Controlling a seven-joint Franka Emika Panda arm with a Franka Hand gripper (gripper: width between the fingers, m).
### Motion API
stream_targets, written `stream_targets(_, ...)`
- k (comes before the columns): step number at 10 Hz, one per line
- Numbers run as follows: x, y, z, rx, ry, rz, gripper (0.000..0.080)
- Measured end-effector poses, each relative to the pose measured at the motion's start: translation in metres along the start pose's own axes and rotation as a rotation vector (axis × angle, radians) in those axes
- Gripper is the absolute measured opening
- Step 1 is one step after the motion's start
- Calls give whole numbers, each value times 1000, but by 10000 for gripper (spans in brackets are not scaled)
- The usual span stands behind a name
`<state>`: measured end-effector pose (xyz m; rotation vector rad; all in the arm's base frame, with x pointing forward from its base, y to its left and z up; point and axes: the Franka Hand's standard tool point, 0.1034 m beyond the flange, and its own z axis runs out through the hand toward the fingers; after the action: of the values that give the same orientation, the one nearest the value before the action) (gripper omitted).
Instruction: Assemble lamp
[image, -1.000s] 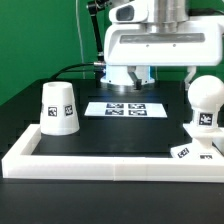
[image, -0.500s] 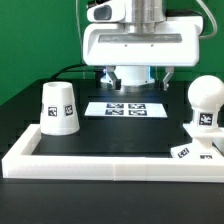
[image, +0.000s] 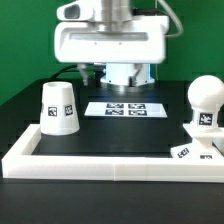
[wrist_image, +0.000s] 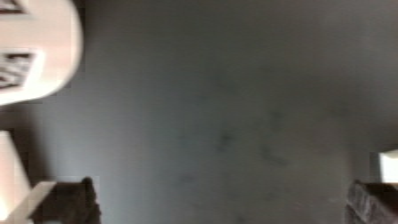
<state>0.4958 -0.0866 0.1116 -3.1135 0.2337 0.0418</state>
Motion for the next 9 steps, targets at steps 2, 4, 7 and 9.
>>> stream_targets(2,-4,32,-1,-7,-1,-16,699)
stream_targets(4,-6,46,-3,-12,0,-6,699)
stream_targets(7,-7,57,-2,-18,-2,6,699)
stream_targets(9,-8,56,-2,-16,0,13,699)
